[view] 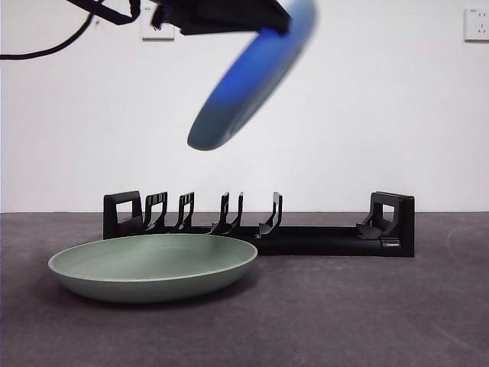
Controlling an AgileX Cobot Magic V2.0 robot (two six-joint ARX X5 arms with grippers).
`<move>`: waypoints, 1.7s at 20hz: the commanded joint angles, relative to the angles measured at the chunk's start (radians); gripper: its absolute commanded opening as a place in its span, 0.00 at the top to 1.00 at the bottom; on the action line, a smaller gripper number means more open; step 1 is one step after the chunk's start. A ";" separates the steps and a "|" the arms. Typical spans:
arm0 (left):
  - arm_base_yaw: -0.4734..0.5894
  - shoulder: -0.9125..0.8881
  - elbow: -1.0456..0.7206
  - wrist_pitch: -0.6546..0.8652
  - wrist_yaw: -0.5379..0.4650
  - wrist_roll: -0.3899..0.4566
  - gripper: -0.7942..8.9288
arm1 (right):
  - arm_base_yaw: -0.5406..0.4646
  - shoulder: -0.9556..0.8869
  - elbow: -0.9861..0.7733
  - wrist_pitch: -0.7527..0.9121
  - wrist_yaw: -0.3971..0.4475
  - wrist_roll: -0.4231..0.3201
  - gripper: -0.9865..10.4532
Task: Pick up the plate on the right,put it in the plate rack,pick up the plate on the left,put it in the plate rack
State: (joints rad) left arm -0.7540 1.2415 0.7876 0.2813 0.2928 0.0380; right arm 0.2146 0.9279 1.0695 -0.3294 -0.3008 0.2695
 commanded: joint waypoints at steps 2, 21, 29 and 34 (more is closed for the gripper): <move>0.137 0.003 0.001 0.145 0.106 -0.259 0.93 | 0.002 -0.011 0.002 0.000 0.022 -0.002 0.64; 0.479 0.256 0.145 0.390 0.374 -0.644 0.93 | 0.002 -0.012 0.002 -0.002 0.019 0.002 0.64; 0.488 0.352 0.209 0.337 0.366 -0.636 0.93 | 0.002 -0.012 0.002 -0.040 0.020 0.001 0.64; 0.494 0.370 0.209 0.258 0.365 -0.570 0.93 | 0.002 -0.011 0.002 -0.056 0.020 -0.008 0.64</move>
State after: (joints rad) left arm -0.2634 1.6032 0.9958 0.5323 0.6579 -0.5728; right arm 0.2157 0.9165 1.0695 -0.3904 -0.2844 0.2684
